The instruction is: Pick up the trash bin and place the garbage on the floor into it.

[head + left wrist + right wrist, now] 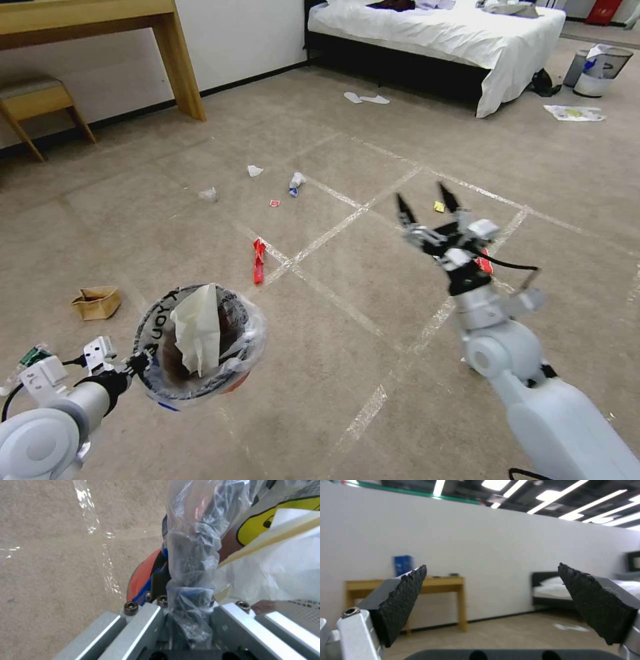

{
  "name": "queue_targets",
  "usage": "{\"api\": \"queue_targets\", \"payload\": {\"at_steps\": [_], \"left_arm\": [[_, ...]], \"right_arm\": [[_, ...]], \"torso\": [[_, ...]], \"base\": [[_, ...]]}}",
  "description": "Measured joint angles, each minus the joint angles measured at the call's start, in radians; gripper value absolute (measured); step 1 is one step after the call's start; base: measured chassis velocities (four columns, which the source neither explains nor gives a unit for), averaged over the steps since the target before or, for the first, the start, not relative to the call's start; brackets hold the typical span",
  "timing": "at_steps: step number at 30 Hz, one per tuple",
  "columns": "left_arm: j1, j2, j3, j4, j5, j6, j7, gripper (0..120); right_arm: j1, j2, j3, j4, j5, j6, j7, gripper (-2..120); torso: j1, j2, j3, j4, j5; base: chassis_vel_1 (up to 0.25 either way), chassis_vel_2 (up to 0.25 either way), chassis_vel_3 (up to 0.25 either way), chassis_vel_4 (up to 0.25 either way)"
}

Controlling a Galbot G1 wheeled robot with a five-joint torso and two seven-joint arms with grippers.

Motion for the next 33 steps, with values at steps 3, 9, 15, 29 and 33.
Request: {"api": "queue_targets", "payload": {"at_steps": [3,9,15,29,33], "left_arm": [[-0.006,-0.023,-0.010,0.003,0.049,-0.013,0.015,0],[-0.012,-0.065,-0.010,0.008,0.110,-0.030,0.037,0],[-0.014,-0.091,-0.004,0.010,0.133,-0.034,0.046,0],[-0.006,-0.133,-0.006,0.001,0.204,-0.059,0.085,0],[-0.006,-0.133,-0.006,0.001,0.207,-0.063,0.088,0]], "right_arm": [[-0.067,0.045,0.047,0.007,-0.075,0.001,0.053,100],[-0.172,0.166,0.086,0.010,-0.205,0.026,0.107,100],[-0.218,0.215,0.140,0.018,-0.261,0.061,0.113,100],[-0.326,0.269,0.247,0.065,-0.292,0.115,0.115,100],[-0.352,0.273,0.270,0.085,-0.285,0.122,0.114,100]], "torso": [[0.000,0.000,0.000,0.0001,-0.0005],[0.000,0.000,0.000,-0.0002,-0.0001],[0.000,0.000,0.000,-0.0001,-0.0004],[0.000,0.000,0.000,0.0000,-0.0003],[0.000,0.000,0.000,-0.0001,-0.0003]], "base": [[0.000,0.000,0.000,0.000],[0.000,0.000,0.000,0.000],[0.000,0.000,0.000,0.000],[0.000,0.000,0.000,0.000],[0.000,0.000,0.000,0.000]]}}
